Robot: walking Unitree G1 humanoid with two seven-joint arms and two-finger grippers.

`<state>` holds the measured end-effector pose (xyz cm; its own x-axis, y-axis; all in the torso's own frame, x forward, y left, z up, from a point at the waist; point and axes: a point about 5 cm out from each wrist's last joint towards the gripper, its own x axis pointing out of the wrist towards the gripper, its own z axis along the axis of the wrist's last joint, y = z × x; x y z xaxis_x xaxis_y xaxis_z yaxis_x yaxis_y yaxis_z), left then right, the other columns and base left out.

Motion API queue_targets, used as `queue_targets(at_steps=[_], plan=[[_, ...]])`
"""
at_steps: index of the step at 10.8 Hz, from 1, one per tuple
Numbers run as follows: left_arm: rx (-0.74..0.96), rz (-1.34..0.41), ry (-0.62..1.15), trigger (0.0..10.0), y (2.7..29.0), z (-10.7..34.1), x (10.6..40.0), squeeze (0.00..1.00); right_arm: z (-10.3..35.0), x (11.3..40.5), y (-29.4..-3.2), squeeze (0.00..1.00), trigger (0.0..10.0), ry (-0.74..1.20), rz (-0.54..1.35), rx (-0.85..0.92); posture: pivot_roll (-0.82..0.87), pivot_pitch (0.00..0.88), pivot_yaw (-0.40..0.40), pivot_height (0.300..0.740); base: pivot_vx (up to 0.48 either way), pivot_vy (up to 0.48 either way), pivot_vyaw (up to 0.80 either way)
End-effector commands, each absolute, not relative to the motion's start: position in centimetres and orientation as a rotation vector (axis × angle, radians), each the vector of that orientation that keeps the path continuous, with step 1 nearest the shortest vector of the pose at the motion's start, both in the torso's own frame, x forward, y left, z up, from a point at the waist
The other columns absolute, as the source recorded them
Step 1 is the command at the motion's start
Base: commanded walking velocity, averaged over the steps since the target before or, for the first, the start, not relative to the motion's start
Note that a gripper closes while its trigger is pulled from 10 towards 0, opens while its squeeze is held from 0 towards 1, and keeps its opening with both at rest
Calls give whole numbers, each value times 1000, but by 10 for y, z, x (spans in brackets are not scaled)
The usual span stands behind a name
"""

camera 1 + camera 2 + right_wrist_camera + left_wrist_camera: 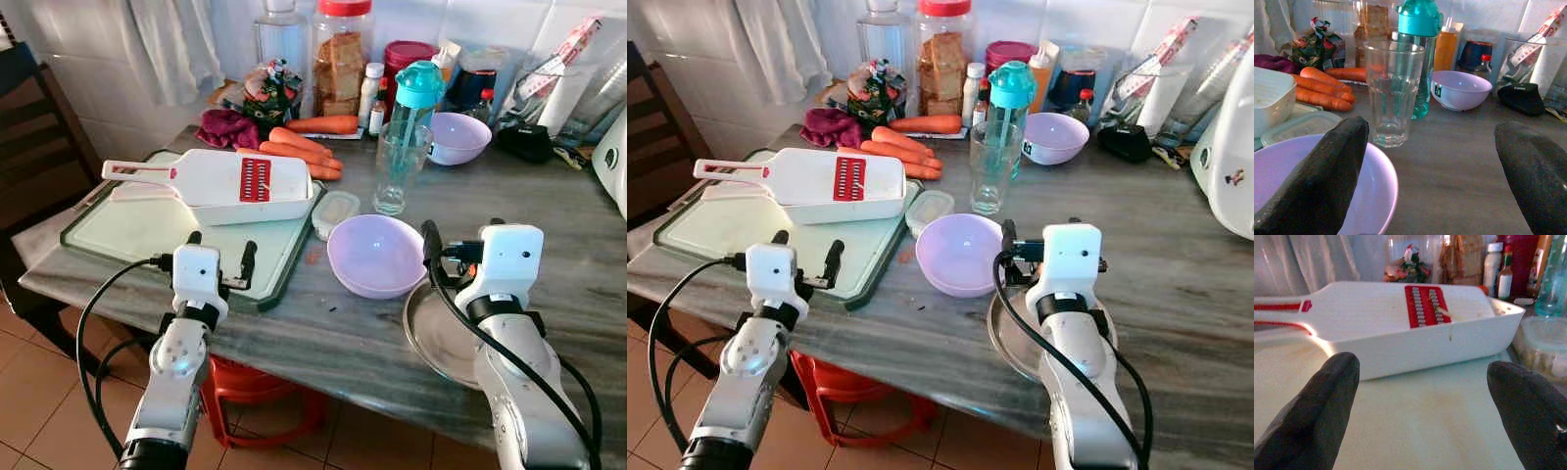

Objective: Setting the table

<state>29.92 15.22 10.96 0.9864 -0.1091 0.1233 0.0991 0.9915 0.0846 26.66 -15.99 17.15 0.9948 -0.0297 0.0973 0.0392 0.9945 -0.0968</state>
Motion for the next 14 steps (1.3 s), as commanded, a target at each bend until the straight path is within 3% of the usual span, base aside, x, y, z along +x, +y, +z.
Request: queue_targets(at_steps=[1,3,14], plan=[[88,-95,-133,10000,152,113,302,0,175,268,-163,0,10000,-115,-42,-92,4,26,22,740,0,0,0],[92,-104,-132,10000,150,113,303,0,173,268,-163,0,10000,-116,-47,-86,2,27,30,740,0,0,0],[98,-136,-112,10000,146,112,304,0,173,272,-163,0,10000,-140,-61,-79,1,39,40,740,-277,0,0]])
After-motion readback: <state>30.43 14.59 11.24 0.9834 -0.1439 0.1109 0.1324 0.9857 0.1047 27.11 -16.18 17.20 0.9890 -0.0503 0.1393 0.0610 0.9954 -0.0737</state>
